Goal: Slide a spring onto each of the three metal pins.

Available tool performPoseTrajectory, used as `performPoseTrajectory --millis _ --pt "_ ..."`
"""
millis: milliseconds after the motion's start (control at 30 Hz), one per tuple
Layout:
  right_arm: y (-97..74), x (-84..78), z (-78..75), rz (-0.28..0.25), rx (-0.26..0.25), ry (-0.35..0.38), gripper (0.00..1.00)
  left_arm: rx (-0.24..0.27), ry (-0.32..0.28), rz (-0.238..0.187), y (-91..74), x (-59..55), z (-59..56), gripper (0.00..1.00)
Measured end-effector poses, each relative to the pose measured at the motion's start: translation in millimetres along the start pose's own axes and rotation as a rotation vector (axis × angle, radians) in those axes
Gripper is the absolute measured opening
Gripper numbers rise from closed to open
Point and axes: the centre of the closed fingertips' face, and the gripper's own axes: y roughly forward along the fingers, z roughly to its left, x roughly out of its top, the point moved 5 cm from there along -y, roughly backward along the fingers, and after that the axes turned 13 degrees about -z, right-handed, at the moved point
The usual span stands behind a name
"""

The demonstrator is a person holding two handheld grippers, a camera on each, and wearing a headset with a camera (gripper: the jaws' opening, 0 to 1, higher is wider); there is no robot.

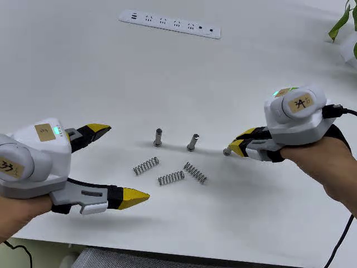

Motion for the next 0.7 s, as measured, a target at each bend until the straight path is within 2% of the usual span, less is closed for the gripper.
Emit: performPoseTrajectory --millis 167,533,700 --pt "-2.0 1.6 -1.1 -0.015 -0.005 -0.007 0.21 -0.003 0.003 0.001 0.3 0.0 0.1 0.97" --pt "-19.0 4.3 -1.3 -0.059 -0.002 -0.024 0.32 -0.008 0.012 0.009 -0.2 1.4 -0.4 0.97" --pt "-29.2 3.5 -0.8 -0.08 0.011 -0.068 0.44 -0.013 0.021 0.015 -0.1 1.3 0.8 0.97"
